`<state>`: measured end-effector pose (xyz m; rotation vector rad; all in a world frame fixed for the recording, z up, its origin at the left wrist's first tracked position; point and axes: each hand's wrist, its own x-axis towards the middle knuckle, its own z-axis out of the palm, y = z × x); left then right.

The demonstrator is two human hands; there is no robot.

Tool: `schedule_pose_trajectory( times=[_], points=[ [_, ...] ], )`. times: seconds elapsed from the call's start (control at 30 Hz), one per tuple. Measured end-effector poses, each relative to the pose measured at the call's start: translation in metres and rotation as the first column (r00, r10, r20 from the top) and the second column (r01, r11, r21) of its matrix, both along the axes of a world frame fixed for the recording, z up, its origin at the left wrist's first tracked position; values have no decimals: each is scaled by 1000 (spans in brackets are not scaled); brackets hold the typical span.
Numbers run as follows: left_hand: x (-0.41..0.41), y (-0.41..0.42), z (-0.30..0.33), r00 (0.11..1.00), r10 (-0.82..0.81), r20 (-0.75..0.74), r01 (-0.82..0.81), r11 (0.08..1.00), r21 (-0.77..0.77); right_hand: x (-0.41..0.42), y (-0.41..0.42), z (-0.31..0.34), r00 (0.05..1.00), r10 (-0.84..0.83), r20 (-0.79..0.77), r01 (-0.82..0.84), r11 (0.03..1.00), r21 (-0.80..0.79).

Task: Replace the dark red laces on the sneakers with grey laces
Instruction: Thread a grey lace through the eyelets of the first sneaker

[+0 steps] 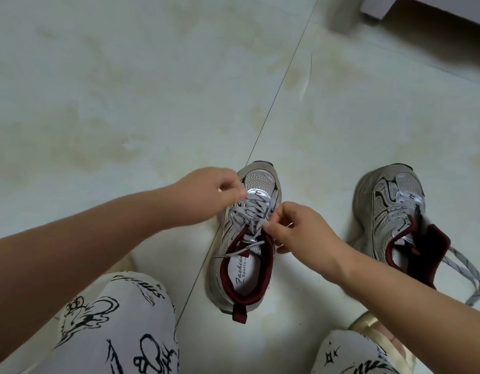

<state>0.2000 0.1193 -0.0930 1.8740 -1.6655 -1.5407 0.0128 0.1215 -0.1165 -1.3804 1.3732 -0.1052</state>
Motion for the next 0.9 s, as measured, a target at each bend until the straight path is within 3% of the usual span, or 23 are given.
schedule_pose_trajectory(
  times=[0.07, 0.17, 0.3, 0.47, 0.57, 0.73, 0.8, 0.9],
  points=[
    [-8, 11, -5, 995, -91, 41, 94, 993, -69, 3, -2, 4, 996, 65, -56, -67, 998, -23],
    [-7, 30, -12, 992, -105, 70, 118, 969, -219, 5, -2, 6, 985, 123, -120, -126, 992, -20],
    [-3, 54, -25, 997, -68, 43, 79, 927, -366, 2, -1, 5, 999, 37, 1, -37, 997, 74],
    [-8, 65, -34, 1000, -8, -20, 0, 922, -386, -10, -9, 11, 916, -271, 295, 128, 896, 426],
    [-10, 65, -36, 999, 10, -33, -21, 929, -369, -8, -15, 14, 928, -279, 246, 147, 883, 446],
    [-14, 67, -34, 1000, -11, 26, 20, 926, -376, 11, -18, 17, 996, 79, 38, -83, 984, 155],
    [-12, 68, -32, 1000, -23, 15, 27, 931, -365, 9, -22, 17, 996, -6, 91, -18, 965, 261],
    [-11, 63, -28, 998, 26, -54, -42, 947, -319, -1, -26, 17, 949, -245, 198, 113, 852, 511]
  ],
)
